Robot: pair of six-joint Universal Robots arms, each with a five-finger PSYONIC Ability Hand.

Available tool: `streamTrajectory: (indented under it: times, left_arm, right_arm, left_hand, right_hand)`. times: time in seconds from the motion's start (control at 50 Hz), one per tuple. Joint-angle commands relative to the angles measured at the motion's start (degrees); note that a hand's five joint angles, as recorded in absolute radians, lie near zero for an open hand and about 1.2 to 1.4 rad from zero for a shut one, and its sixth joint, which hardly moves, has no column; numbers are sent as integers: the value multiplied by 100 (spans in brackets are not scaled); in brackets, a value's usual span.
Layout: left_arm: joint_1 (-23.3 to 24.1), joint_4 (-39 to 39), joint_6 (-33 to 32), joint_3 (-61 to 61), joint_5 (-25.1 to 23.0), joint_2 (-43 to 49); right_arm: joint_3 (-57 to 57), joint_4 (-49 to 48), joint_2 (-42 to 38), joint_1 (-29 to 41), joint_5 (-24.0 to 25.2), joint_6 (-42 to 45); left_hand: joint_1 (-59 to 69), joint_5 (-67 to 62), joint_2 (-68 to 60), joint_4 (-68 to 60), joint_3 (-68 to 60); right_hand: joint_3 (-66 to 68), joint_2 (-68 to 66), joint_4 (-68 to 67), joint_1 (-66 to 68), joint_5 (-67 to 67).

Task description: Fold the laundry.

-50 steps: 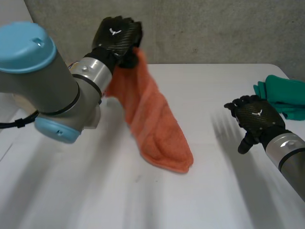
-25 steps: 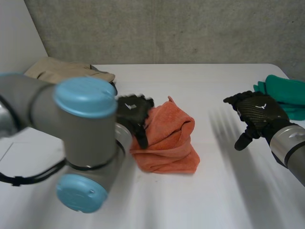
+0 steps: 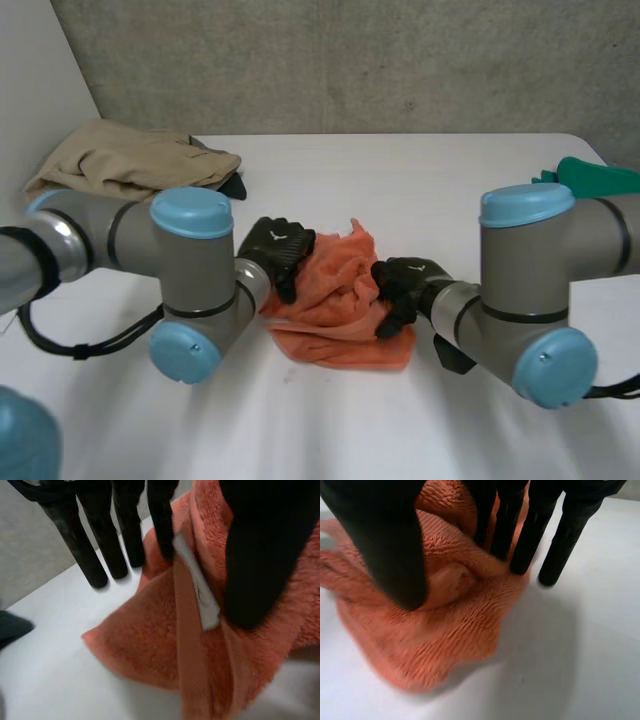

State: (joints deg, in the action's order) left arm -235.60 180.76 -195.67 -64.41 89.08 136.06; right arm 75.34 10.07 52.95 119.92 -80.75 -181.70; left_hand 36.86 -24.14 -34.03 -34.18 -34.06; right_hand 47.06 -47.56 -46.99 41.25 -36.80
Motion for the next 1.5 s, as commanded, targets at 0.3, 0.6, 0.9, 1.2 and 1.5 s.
streamTrajectory:
  times: [0.3,0.6,0.9,1.2,1.5]
  left_arm:
    - [-513,4090,-253,1194,329,-1555]
    - [-539,2605,-279,-1054,373,-1776]
    - [-531,1806,-1948,-3957,391,-2926]
    - [-601,1647,-1502,-2543,338,-3184]
    - [-583,-550,836,-2269,452,-2171]
  right_arm:
    - [-1039,-4211,1314,-136,-882,3616]
    - [-380,-3189,1402,-961,-557,3220]
    - [947,-964,1384,-1586,806,3466]
    - [1220,-937,3210,-1340,1570,3545]
    - [1694,-946,4312,-1419,1817,3554]
  left_hand:
    - [4314,-4586,-4597,-4582,-4594]
    - [4314,-4586,-4597,-4582,-4594]
    - [324,-596,-607,-593,-604]
    - [-2194,1922,1911,1925,1914]
    - [-1353,1081,1070,1085,1073]
  right_hand:
    - [3294,-3244,-3301,3875,-3320]
    - [3294,-3244,-3301,3875,-3320]
    - [3294,-3244,-3301,3875,-3320]
    - [3294,-3244,-3301,3875,-3320]
    - [3294,-3244,-3301,3875,-3320]
